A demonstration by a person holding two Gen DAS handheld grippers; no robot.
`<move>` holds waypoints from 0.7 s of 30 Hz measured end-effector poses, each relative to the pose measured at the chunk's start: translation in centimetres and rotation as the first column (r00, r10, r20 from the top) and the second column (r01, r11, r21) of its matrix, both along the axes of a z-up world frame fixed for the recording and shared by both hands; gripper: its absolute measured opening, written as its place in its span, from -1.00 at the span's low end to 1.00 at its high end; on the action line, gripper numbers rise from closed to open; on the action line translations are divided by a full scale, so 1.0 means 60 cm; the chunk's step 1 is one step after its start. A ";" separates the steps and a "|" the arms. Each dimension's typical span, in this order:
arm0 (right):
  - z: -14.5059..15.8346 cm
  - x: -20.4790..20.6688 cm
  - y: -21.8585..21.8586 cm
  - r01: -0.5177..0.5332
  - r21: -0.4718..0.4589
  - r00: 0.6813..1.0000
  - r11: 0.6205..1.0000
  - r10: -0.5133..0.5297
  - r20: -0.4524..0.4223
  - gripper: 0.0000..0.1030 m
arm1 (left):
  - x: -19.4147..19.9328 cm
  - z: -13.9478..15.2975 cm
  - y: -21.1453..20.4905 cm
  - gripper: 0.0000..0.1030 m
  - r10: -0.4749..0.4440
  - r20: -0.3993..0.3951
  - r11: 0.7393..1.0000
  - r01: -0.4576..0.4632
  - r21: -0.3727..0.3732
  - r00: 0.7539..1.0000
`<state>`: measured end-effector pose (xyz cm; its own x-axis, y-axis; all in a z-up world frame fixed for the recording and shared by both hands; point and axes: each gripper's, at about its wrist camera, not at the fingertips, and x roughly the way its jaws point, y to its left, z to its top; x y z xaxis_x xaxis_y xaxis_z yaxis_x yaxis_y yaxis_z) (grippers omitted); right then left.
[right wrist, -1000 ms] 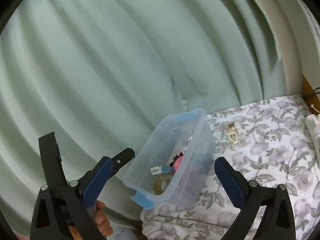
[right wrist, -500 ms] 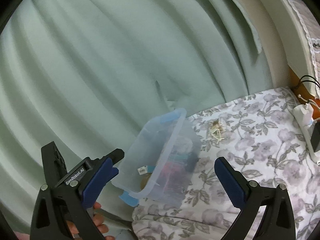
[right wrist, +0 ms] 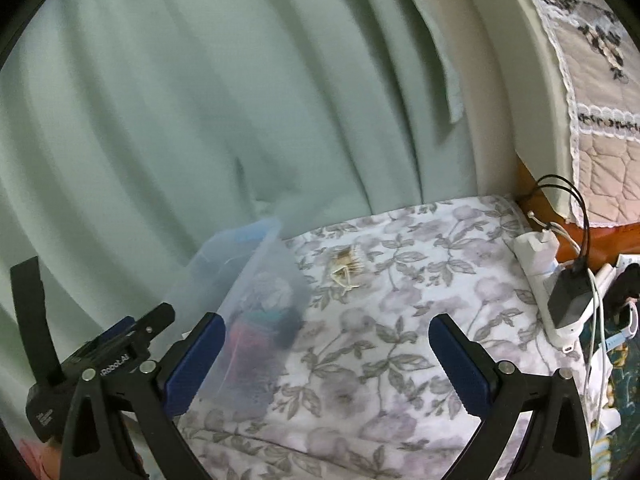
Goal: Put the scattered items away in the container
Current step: 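Move both grippers away from the box toward the items on the bedspread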
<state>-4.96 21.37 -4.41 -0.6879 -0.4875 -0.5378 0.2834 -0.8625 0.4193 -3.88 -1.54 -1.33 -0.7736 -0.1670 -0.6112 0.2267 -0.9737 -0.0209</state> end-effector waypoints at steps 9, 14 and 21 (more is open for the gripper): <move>-0.055 -0.058 0.046 0.033 -0.051 0.991 0.998 -0.026 0.129 1.00 | -0.037 -0.008 0.054 0.66 -0.061 0.018 0.998 0.062 -0.030 0.998; -0.068 -0.082 0.052 -0.008 -0.076 0.996 0.997 0.014 0.084 1.00 | -0.071 -0.026 0.096 0.66 -0.109 0.042 0.993 0.110 -0.036 0.993; -0.118 -0.132 0.048 -0.002 -0.057 0.982 0.998 0.013 0.188 1.00 | -0.132 -0.086 0.133 0.66 -0.123 0.122 0.992 0.126 -0.023 0.985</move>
